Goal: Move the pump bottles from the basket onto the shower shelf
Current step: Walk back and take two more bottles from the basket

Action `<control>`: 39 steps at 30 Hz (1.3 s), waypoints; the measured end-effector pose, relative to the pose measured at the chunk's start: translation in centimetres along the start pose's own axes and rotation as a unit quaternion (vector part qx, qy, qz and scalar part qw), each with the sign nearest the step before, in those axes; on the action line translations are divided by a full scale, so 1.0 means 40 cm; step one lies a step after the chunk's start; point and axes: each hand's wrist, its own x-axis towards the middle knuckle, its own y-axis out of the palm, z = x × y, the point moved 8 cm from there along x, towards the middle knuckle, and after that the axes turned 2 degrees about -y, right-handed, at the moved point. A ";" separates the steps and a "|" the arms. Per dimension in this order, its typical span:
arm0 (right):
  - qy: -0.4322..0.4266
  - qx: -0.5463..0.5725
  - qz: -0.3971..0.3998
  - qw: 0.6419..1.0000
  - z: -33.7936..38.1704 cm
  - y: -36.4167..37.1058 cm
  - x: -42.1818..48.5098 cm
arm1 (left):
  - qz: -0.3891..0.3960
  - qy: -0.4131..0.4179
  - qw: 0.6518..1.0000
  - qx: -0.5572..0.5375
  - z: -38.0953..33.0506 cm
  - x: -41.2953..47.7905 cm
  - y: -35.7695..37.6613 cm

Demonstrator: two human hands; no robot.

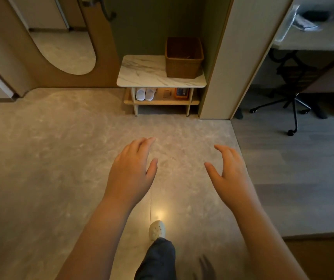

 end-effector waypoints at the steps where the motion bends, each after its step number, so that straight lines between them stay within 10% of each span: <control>1: -0.003 -0.004 0.005 1.000 0.012 0.006 0.057 | -0.009 0.001 1.000 -0.004 0.018 0.054 -0.001; 39: -0.019 0.028 -0.005 0.999 -0.097 -0.027 1.609 | -0.006 0.011 0.999 0.041 0.154 1.556 0.272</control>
